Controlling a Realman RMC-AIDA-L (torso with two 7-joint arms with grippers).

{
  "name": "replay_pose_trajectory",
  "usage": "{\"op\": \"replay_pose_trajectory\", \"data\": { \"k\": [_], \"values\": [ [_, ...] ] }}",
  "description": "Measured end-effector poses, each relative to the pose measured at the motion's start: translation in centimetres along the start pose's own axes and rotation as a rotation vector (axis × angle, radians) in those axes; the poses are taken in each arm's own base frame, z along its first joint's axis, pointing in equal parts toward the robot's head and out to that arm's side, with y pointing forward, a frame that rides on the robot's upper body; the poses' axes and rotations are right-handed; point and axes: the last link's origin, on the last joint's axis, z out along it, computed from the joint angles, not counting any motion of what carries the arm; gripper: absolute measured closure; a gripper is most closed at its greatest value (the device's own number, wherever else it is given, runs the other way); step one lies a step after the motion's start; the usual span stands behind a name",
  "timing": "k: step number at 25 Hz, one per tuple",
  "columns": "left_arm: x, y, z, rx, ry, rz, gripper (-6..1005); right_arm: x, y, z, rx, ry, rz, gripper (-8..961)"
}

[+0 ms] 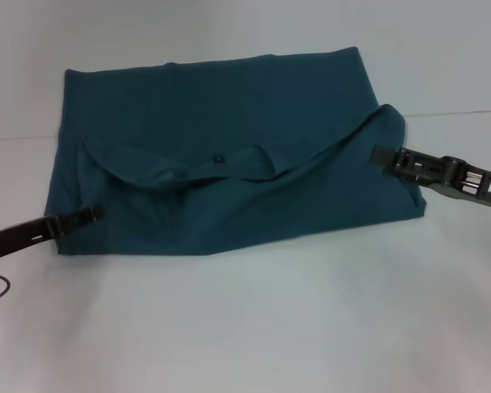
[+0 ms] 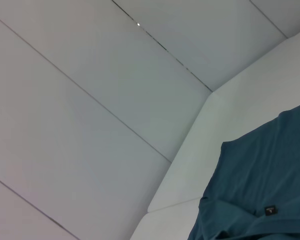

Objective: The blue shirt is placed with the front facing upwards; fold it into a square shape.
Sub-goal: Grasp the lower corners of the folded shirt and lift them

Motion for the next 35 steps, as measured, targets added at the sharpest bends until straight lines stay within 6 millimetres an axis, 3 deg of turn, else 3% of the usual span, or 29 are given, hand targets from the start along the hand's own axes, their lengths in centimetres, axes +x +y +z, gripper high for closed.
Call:
{"op": "replay_pose_trajectory", "data": {
  "k": [17, 27, 33, 35],
  "values": [
    [-1.2, -0.1, 1.2, 0.055, -0.065, -0.004, 113, 0.5, -0.5, -0.4, 0.014, -0.005, 0.025, 41],
    [-0.2, 0.2, 1.5, 0.072, -0.078, -0.048, 138, 0.6, -0.7, -1.0, 0.022, -0.019, 0.036, 42],
    [-0.3, 0.3, 1.5, 0.071, -0.083, -0.042, 344, 0.6, -0.7, -1.2, 0.025, -0.026, 0.039, 42],
    [-0.4, 0.3, 1.6, 0.072, -0.09, -0.038, 543, 0.6, -0.7, -1.2, 0.025, -0.027, 0.039, 43]
  ]
}}
